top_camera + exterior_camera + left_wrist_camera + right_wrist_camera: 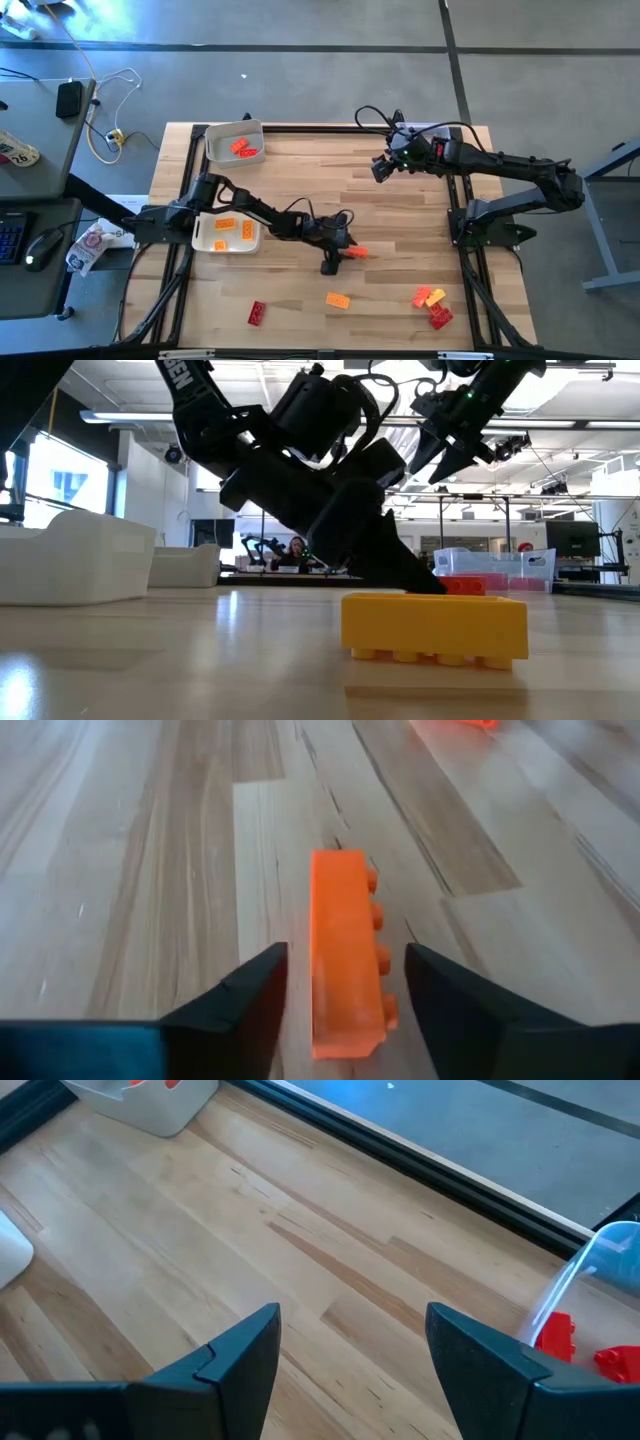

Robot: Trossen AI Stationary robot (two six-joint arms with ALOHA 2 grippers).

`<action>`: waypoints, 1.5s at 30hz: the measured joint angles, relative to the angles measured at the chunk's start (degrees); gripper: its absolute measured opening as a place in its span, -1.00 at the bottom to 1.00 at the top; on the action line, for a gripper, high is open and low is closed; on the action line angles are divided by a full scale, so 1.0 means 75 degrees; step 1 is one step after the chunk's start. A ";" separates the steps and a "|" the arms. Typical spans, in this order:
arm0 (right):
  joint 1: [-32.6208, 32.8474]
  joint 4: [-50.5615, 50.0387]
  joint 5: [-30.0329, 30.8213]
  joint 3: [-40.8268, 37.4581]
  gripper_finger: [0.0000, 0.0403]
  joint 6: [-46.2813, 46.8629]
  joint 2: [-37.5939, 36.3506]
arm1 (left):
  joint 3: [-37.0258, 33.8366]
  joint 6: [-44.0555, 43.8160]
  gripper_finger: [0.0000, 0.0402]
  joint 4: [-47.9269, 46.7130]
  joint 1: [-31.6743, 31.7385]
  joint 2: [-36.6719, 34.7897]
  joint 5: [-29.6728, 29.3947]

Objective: Sort & place blocks by color
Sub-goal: Put the orange game piece into the gray bin

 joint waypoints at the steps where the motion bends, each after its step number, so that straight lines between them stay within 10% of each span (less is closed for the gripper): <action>1: 0.0000 0.0000 -0.0003 0.0000 0.17 0.0003 0.0000 | 0.0000 0.0001 -0.15 -0.0012 0.0005 0.0000 -0.0001; 8: 0.0144 -0.0003 0.0024 0.0000 0.17 -0.0006 0.0000 | 0.0000 0.0001 -0.68 -0.0048 0.0019 0.0000 0.0005; 30: 0.1723 0.0038 -0.0023 0.0000 0.17 0.0180 -0.0003 | -0.0128 0.1040 -0.68 -0.4384 0.0883 -0.3036 -0.0047; 45: 0.2777 -0.0015 -0.0112 0.0000 0.17 0.0773 -0.0003 | -0.2679 0.0448 -0.68 -0.4343 0.1952 -0.6240 -0.2198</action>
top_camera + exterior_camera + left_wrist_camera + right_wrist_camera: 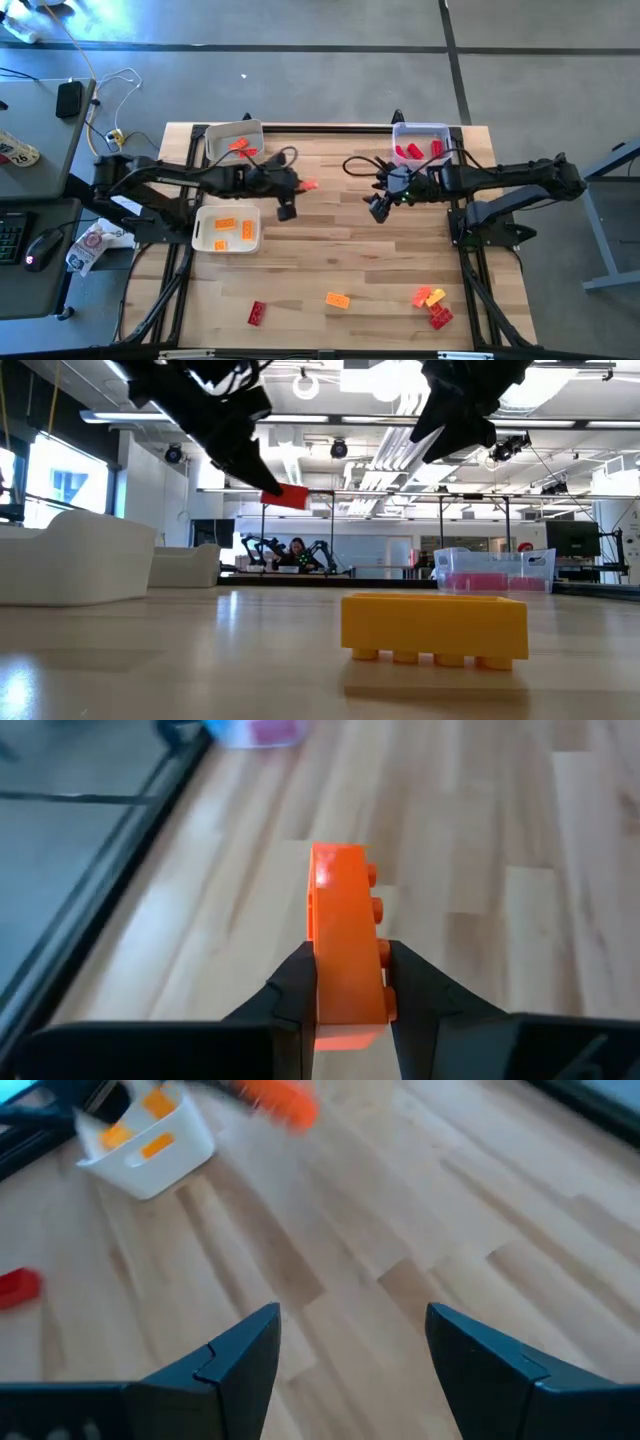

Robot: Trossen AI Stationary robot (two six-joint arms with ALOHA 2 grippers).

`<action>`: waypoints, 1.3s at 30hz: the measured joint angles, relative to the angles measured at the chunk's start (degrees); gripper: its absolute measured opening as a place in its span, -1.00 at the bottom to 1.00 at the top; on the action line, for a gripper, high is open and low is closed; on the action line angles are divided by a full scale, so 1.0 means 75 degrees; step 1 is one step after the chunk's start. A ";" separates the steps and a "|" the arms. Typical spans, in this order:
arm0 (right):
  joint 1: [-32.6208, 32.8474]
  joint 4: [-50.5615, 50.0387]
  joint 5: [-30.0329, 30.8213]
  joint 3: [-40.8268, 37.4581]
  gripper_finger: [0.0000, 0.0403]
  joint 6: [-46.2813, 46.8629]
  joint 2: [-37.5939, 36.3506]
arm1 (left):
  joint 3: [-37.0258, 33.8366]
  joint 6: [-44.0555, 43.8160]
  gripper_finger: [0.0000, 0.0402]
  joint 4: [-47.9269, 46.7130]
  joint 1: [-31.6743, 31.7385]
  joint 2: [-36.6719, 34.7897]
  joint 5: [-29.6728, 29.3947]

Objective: Sort & place blocks by color
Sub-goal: Put the orange game piece into the gray bin

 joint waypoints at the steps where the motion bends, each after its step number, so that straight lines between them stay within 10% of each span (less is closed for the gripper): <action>1: 0.0077 -0.0018 -0.0088 0.0000 0.17 0.0049 0.0000 | -0.0112 -0.0053 -0.68 0.0000 0.0087 -0.0162 -0.0123; 16: 0.1452 -0.0646 -0.0401 0.0000 0.17 0.1596 0.0003 | -0.0941 -0.0909 -0.68 -0.0624 0.1929 -0.1133 -0.2528; 39: 0.2952 -0.1264 -0.0639 0.0000 0.17 0.3335 0.1299 | -0.1299 -0.1833 -0.55 -0.0955 0.4549 -0.0887 -0.1802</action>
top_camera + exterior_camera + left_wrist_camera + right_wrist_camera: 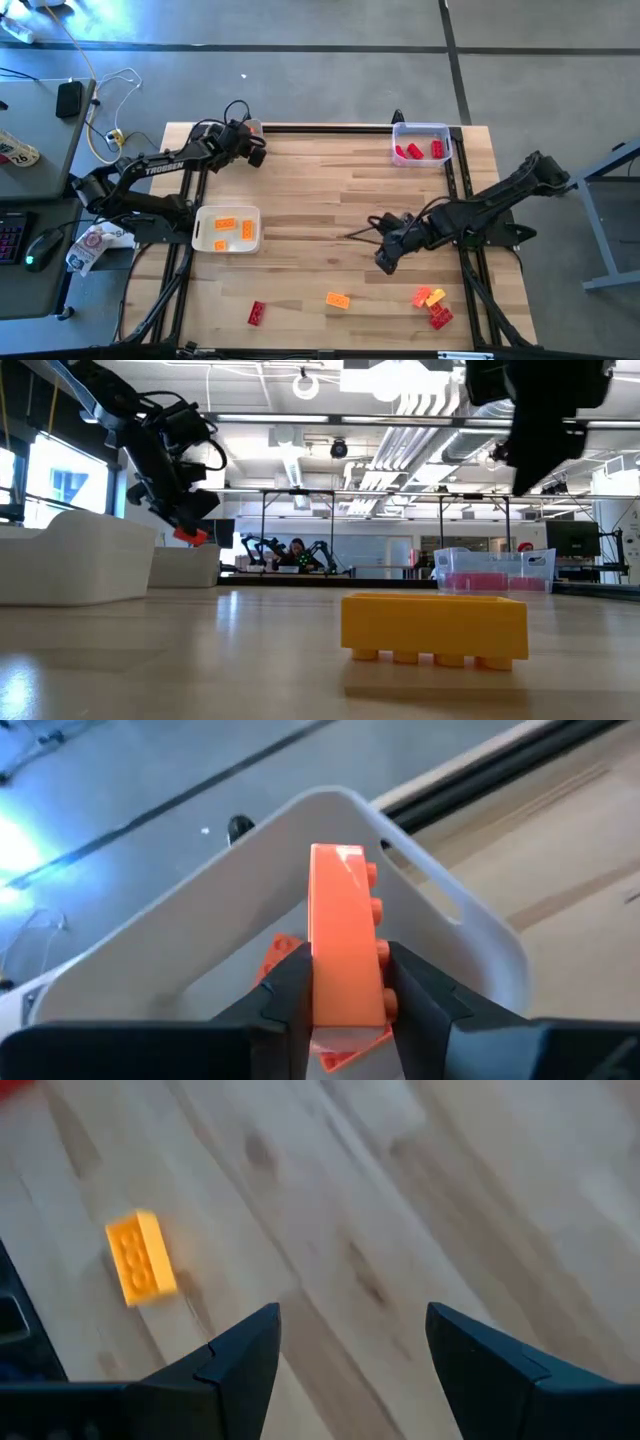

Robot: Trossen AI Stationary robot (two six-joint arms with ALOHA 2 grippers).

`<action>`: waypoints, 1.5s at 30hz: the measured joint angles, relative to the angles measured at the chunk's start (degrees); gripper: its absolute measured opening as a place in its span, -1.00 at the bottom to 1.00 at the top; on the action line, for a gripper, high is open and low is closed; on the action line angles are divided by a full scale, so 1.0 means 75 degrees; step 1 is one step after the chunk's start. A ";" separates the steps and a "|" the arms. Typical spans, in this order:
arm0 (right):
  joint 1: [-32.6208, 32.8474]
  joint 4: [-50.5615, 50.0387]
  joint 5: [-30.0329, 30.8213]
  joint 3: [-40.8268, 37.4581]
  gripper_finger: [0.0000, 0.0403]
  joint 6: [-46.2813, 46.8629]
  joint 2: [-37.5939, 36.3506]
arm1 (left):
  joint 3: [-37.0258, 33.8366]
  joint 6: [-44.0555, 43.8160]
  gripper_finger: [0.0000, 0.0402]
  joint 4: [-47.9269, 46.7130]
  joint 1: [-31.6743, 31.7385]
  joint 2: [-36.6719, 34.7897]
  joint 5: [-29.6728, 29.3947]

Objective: Sort & place blocks by color
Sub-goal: Put the orange game piece into the gray bin, then put the red game piece into the transparent bin

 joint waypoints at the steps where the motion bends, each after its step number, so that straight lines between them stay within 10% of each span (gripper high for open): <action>1: 0.0101 -0.0072 -0.0060 0.0000 0.17 0.0094 0.0044 | 0.0000 0.0026 -0.53 -0.0017 0.0078 0.0043 0.0108; 28: 0.2958 -0.0391 -0.1047 0.0000 0.17 0.4543 0.0427 | 0.0000 0.0512 0.06 -0.0083 0.0349 0.0247 0.0323; 45: 0.4281 -0.0738 -0.1740 0.0000 0.17 0.5819 0.0421 | 0.0656 -0.0237 0.05 -0.0185 0.0176 0.0148 0.3060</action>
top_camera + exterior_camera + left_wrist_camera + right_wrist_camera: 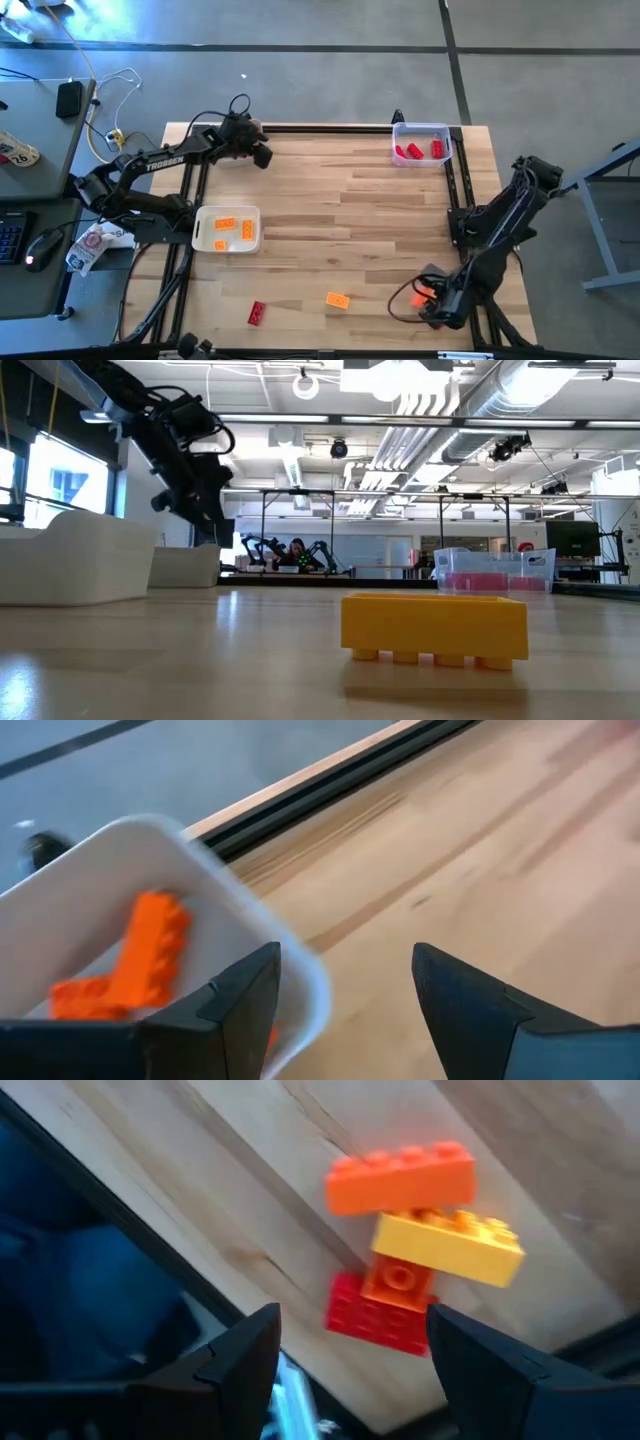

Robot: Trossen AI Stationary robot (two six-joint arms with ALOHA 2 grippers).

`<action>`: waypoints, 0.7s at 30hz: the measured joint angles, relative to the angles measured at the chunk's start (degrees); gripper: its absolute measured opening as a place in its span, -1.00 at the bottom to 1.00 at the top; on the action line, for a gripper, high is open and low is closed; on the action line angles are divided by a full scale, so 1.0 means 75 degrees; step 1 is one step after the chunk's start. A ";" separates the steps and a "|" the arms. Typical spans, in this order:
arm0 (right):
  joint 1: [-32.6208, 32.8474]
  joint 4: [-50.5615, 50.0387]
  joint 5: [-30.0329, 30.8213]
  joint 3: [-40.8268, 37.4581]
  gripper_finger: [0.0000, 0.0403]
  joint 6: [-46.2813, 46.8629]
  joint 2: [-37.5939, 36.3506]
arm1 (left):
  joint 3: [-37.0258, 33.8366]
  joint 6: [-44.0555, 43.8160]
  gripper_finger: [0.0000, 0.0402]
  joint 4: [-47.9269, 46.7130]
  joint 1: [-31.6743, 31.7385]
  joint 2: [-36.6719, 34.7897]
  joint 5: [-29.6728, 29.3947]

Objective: Sort & place blocks by color
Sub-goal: Put the red game piece into the transparent bin

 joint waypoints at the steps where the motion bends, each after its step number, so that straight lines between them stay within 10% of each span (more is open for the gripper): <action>1: 0.0059 -0.0120 -0.0046 0.0000 0.17 -0.0072 0.0000 | 0.0082 -0.0033 0.05 0.0003 -0.0060 0.0000 0.0120; 21: 0.1234 -0.0595 -0.0568 0.0000 0.17 -0.4021 0.0880 | 0.0586 -0.0272 0.05 0.0172 -0.1039 -0.0003 0.0385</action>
